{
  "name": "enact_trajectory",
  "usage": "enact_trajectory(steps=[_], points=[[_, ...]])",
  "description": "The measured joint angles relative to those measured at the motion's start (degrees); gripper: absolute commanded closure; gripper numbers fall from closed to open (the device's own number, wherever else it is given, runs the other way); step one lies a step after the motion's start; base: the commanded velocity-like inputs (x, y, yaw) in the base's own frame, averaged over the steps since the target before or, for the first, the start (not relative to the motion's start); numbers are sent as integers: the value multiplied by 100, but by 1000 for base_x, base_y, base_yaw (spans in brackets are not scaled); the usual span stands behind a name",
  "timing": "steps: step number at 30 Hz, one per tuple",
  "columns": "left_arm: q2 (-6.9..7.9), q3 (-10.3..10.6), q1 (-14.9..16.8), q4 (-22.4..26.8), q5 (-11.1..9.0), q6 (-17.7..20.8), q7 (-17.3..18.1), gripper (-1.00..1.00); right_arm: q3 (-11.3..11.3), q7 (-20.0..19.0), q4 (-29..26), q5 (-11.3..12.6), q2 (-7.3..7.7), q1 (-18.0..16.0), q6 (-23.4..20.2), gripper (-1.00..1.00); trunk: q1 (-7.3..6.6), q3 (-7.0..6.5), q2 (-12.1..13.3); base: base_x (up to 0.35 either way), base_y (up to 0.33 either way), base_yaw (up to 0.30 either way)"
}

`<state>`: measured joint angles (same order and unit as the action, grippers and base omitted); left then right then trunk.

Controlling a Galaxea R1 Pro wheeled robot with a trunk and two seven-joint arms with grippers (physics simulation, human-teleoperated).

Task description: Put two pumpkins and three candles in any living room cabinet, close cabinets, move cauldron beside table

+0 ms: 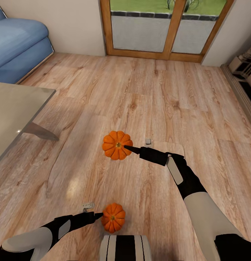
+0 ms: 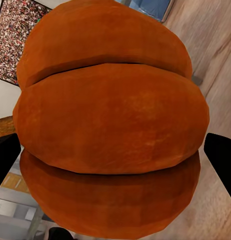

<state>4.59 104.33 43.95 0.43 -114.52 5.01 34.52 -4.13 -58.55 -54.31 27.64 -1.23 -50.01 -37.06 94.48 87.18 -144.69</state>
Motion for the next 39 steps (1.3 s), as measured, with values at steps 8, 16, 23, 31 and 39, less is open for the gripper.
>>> enact_trajectory(steps=[8,16,23,31,39], points=[[39,2,0,-36,0,0,681,-100,0,-2,1,-12,8,0,7,100,13,110,-6,0,0,0],[104,15,0,-70,0,-6,881,-100,0,-11,1,-11,23,0,7,100,34,287,-17,0,0,0],[129,20,-8,-78,1,-127,1316,-100,0,-16,1,-11,19,0,7,100,52,442,-26,0,0,0],[252,203,7,-111,1,-140,1733,-100,-17,-25,-8,-11,-8,0,6,100,73,620,-37,0,0,0],[242,388,101,-114,1,-175,2107,-100,-18,11,-8,-20,-8,0,7,100,93,797,-48,0,0,0]])
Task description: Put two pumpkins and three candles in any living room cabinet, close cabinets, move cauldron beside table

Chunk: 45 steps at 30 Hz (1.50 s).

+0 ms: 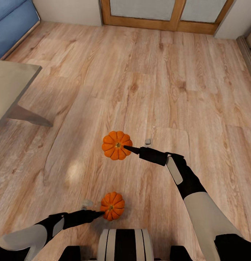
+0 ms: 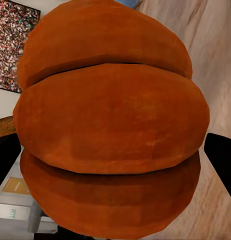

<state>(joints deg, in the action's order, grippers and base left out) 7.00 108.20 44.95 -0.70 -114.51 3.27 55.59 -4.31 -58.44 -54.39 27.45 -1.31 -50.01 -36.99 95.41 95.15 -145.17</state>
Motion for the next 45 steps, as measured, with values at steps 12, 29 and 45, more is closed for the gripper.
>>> enact_trajectory(steps=[12,29,45], points=[[3,341,299,-133,-9,-10,440,-100,-9,16,8,-26,0,1,7,100,31,266,-16,0,0,0],[-45,338,453,-141,-18,-294,618,-100,-16,29,8,-31,8,8,-2,100,49,422,-26,0,0,0],[-21,326,453,-203,-27,-300,576,-100,-8,25,7,-26,9,7,2,100,49,422,-26,0,0,0]])
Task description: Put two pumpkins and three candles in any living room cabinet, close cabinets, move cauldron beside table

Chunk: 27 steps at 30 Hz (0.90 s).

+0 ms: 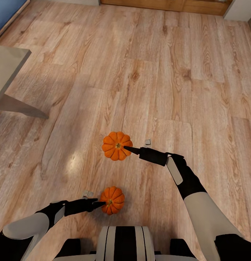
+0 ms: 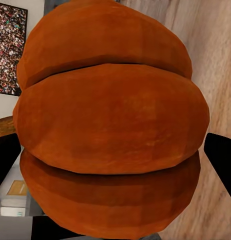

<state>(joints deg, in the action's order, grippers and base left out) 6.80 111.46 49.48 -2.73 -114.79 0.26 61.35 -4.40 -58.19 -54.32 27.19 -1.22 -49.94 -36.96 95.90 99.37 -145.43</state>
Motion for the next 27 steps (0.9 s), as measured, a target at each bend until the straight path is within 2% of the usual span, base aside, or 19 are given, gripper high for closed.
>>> enact_trajectory(steps=[5,11,27], points=[[-12,-1,0,-15,0,0,-17,-100,0,0,-4,1,7,2,0,100,0,0,0,0,-2,0],[-38,8,0,-7,-6,-5,11,-100,0,-1,-7,13,8,1,-9,100,-1,0,0,48,-190,0],[-72,-18,0,-7,-8,-8,-1,-100,0,1,-8,-4,8,2,-1,100,-1,0,0,1,-4,0]])
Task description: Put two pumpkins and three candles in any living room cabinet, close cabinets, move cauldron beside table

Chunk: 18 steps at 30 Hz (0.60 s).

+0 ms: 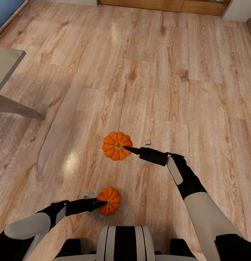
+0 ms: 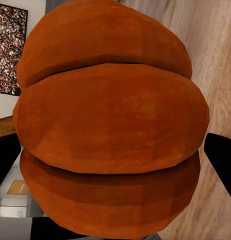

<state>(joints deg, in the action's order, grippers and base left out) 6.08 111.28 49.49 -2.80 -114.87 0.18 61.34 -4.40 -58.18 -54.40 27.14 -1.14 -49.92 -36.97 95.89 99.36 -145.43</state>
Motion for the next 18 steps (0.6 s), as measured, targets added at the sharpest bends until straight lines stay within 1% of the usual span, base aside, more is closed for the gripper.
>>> enact_trajectory(steps=[9,18], points=[[-8,29,0,0,5,-6,-24,-100,-4,-8,0,6,1,0,-8,100,0,-23,0,0,0,-71],[-9,82,0,5,10,-7,-62,-100,-2,-11,0,7,0,0,-2,100,0,-44,0,0,0,-29]])
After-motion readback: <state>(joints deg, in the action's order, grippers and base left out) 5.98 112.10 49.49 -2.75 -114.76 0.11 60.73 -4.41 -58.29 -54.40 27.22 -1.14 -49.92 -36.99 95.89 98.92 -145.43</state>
